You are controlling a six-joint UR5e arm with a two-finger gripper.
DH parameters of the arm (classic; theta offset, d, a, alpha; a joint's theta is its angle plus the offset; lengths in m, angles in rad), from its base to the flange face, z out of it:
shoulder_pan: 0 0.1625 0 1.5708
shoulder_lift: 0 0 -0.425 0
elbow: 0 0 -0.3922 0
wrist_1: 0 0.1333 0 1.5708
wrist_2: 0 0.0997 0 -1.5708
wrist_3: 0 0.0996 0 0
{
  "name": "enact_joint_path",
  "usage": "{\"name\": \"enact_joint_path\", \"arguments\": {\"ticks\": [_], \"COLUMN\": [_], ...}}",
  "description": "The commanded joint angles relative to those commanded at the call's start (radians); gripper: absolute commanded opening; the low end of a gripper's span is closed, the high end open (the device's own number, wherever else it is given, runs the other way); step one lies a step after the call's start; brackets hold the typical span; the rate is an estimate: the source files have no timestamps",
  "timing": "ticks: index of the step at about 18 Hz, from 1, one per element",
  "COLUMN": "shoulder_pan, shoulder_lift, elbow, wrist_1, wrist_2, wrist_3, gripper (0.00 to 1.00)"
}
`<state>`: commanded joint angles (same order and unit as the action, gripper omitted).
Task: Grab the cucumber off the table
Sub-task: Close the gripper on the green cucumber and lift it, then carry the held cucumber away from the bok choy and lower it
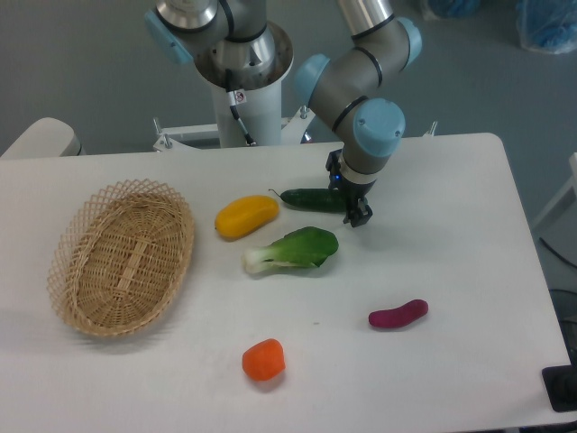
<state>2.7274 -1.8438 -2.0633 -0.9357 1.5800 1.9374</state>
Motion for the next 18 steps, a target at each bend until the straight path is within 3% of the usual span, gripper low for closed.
{"name": "enact_joint_path", "arguments": {"ticks": [1,3,6,9,13,18], "shoulder_pan": [0.0,0.0,0.0,0.008,-0.008,-0.006], "shoulder_lift": [0.002,0.003,0.011,0.028,0.028,-0.038], "elbow": [0.005,0.023,0.072,0.127,0.248,0.369], "wrist_1": [0.0,-0.003,-0.029,-0.11,-0.227,-0.241], "wrist_2": [0.002,0.015,0.096,0.094,0.089,0.022], "wrist_3": [0.003,0.017,0.038,0.054,0.042,0.029], "gripper": [0.31,0.19,0.19,0.19,0.19,0.19]}}
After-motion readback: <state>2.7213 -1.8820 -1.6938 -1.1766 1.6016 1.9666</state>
